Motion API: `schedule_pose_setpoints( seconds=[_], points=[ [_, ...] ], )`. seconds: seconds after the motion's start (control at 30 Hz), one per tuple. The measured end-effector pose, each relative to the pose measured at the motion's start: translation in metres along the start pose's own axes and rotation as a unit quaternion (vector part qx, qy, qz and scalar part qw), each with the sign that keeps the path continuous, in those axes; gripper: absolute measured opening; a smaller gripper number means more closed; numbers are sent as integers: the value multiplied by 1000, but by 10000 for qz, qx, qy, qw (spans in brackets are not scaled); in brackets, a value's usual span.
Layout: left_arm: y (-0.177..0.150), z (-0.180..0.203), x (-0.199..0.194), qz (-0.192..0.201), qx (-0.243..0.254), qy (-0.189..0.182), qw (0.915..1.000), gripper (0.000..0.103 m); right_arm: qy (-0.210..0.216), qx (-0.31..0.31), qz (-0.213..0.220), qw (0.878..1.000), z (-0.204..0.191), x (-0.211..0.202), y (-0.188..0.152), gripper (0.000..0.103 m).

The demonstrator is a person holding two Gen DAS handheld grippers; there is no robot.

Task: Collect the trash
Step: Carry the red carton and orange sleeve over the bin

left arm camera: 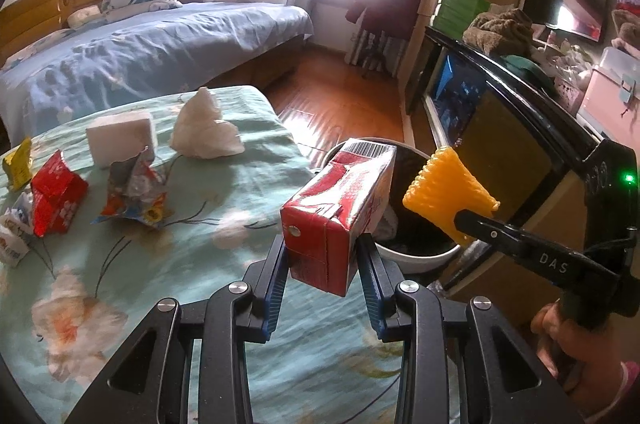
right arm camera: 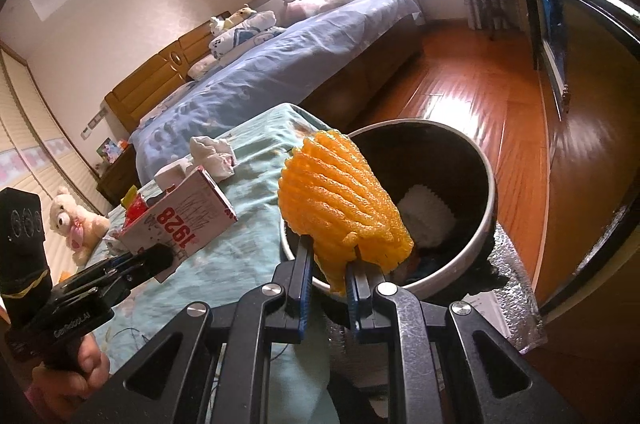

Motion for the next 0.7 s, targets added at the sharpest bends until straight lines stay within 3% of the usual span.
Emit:
schedule_pose_setpoints(
  seconds=[0.7],
  points=[
    [26, 28, 43, -134, 264, -25, 9996, 33, -156, 61, -11, 9999, 23, 5, 20, 15]
  ],
)
Point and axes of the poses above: each gripper's, at about its wrist camera, not at the fingertips, and x roughly the way its jaws point, z to its right, y to its top, the point moved 1 cm from there along x, roughly the way its jaws point, and after that the axes turned 4 degrees about -z, right-handed, at the moved point
